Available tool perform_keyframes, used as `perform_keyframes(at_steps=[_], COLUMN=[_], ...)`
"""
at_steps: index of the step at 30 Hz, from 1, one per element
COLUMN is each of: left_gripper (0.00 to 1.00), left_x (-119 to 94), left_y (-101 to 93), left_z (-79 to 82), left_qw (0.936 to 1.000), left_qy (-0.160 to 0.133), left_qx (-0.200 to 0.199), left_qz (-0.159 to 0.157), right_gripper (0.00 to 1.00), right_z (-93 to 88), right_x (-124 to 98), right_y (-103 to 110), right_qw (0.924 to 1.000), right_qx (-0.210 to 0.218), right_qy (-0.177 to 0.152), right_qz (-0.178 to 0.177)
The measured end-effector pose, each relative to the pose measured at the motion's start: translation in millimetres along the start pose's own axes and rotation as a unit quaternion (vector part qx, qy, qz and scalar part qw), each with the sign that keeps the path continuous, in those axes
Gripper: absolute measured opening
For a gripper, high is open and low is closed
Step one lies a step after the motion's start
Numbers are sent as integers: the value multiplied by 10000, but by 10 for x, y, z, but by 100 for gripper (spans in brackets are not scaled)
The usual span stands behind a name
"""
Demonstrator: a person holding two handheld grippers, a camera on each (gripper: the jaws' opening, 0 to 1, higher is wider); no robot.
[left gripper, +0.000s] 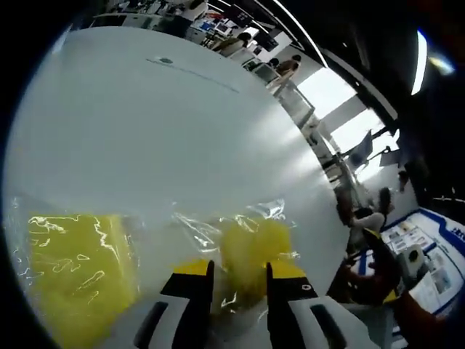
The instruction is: Compare the silicone blocks by pressing each to a similar depth, holding the contact briefly, and releasing to observe deformation and rebound differences across the visible hardness samples.
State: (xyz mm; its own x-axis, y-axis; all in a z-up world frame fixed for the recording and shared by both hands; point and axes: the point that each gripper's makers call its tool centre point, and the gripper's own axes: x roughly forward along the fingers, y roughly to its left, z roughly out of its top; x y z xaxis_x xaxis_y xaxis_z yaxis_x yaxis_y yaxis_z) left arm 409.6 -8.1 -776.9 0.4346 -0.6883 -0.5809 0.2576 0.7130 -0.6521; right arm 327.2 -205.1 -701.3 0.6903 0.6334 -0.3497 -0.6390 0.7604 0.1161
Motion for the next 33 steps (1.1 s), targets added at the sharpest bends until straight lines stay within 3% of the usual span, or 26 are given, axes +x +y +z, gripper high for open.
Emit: perform_keyframes(at_steps=[2, 4, 5, 6, 9, 10, 12, 14, 15, 17, 20, 22, 25, 26, 27, 28, 30, 33], left_gripper=[35, 35, 36, 38, 46, 50, 62, 72, 79, 86, 84, 93, 100, 100, 100, 100, 100, 100], left_x=[-162, -325, -453, -593, -870, -1009, -1202, -1353, -1402, -1525, -1740, -1835, -1936, -1995, -2034, -2089, -2123, -2139], left_y=[-125, -203, -297, -283, -300, -325, -251, -182, -115, -18, 61, 166, 308, 330, 345, 396, 491, 637], left_z=[154, 231, 365, 411, 563, 632, 684, 673, 654, 613, 612, 589, 551, 533, 527, 513, 420, 290], left_qw=[9987, 9972, 9915, 9900, 9825, 9758, 9666, 9552, 9525, 9420, 9356, 9316, 9342, 9324, 9301, 9237, 9150, 9133], left_qy=[-434, -604, -947, -1021, -1427, -1683, -1904, -2026, -2017, -2107, -2408, -2441, -2501, -2589, -2665, -2740, -2658, -2455], left_qx=[157, 360, 787, 924, 1140, 1317, 1690, 2153, 2279, 2608, 2579, 2674, 2505, 2483, 2486, 2618, 2955, 3150], left_qz=[-197, -268, -432, -311, -375, -464, -293, -124, 35, 146, 146, 309, 449, 435, 462, 561, 696, 798], right_gripper=[97, 97, 97, 97, 97, 97, 97, 97, 97, 97, 97, 97, 97, 97, 97, 97, 97, 97], right_z=[2, -9, -16, -23, -30, -29, -7, 14, 22, 43, 87, 97, 93, 90, 28, -3, 40, 61], right_x=[25, 55, 73, 84, 118, 128, 152, 173, 178, 188, 196, 205, 220, 227, 228, 229, 239, 236], right_y=[0, 12, 25, 32, 39, 41, 46, 36, 35, 23, -7, -25, -38, -37, -19, -19, -31, -49], right_qw=[10000, 10000, 10000, 10000, 10000, 10000, 10000, 10000, 10000, 9999, 9998, 9999, 10000, 10000, 9997, 9993, 9999, 9999], right_qx=[-22, 7, -24, -39, -32, -31, -52, -52, -67, -95, -193, -137, -82, -64, 115, 186, -22, -28], right_qy=[6, 1, 3, 16, 24, 29, 29, 24, 21, 22, -48, -43, -19, -2, 219, 328, 157, 82], right_qz=[-14, 12, 14, 16, 19, 25, 35, 49, 54, 58, 9, -16, -35, -28, 6, -5, -34, -82])
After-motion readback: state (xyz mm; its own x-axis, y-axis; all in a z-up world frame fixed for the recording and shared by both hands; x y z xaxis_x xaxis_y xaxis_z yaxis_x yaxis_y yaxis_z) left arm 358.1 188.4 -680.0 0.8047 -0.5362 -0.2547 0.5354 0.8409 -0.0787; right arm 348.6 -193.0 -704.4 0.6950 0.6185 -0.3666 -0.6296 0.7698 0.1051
